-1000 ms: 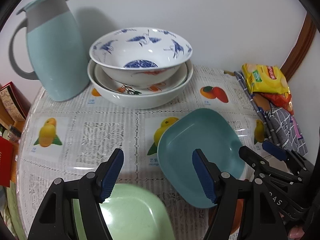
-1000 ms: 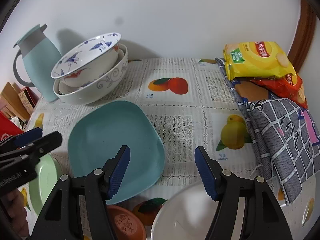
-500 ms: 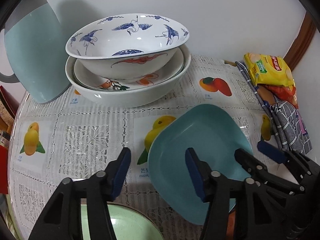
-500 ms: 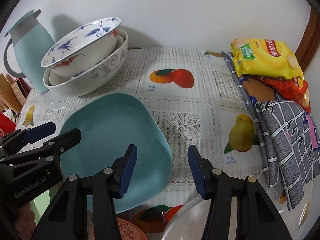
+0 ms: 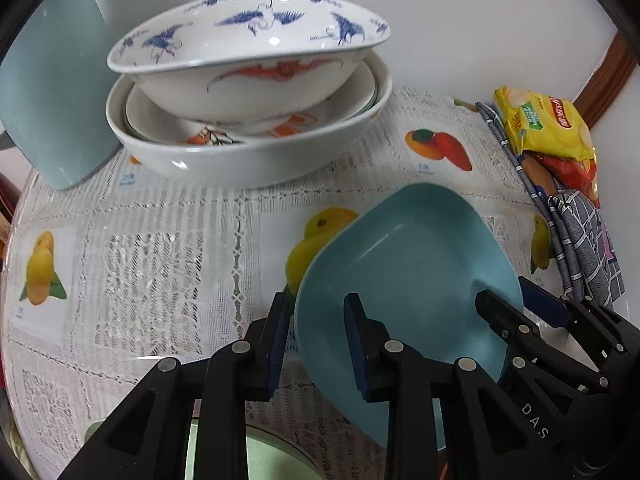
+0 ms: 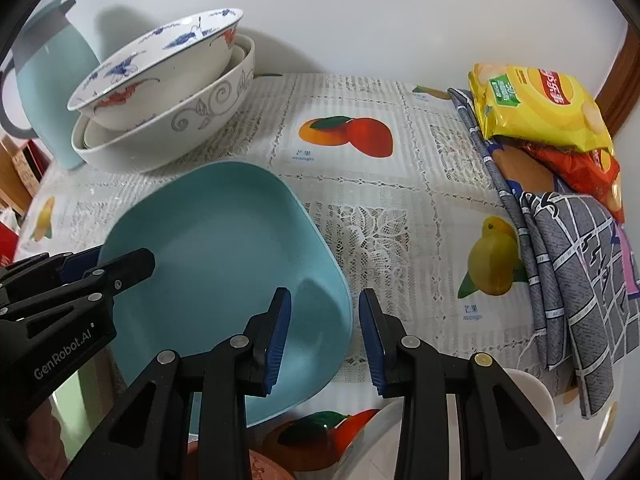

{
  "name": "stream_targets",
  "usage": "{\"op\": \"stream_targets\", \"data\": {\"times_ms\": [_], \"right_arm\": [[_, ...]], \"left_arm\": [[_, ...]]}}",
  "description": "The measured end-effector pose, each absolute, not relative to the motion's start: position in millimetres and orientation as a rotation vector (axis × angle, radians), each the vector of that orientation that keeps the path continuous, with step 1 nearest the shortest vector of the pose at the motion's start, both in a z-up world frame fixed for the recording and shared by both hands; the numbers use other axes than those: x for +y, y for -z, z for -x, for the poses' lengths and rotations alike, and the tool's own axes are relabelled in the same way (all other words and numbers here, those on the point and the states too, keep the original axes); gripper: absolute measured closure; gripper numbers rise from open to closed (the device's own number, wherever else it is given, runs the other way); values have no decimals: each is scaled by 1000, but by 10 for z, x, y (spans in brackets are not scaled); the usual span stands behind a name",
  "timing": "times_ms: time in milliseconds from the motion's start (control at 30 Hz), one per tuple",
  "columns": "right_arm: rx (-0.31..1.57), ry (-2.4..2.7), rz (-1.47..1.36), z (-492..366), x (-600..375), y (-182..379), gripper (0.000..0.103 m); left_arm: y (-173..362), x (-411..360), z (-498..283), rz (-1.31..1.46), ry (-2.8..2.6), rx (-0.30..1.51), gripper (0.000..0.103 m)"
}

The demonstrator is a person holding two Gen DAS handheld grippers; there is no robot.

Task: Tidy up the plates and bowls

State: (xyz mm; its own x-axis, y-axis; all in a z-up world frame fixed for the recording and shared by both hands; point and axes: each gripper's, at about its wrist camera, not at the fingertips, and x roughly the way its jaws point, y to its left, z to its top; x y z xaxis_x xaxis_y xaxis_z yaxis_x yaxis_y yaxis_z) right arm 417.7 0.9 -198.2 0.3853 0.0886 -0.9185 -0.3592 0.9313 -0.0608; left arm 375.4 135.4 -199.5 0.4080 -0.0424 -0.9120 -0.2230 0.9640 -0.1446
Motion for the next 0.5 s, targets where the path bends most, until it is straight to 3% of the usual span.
{"op": "stream_targets", "data": {"times_ms": [233,267,333,500], "right_arm": [[1136,-264,298,-4196,40,2014,69],[1130,-251,301,-4196,39,2018,71],[1116,-215,301,-4196,16,2017,92],[1100,-230,235,-4210,-69,1960,93]], "left_arm": [[2034,1369,-3750,281,-108,1149,77],[2042,1369,-3753,285,-103,1144,84],[2044,1383,-3756,306,-108,1136,89],[2005,1439,-3729,339,-82,1116,92]]}}
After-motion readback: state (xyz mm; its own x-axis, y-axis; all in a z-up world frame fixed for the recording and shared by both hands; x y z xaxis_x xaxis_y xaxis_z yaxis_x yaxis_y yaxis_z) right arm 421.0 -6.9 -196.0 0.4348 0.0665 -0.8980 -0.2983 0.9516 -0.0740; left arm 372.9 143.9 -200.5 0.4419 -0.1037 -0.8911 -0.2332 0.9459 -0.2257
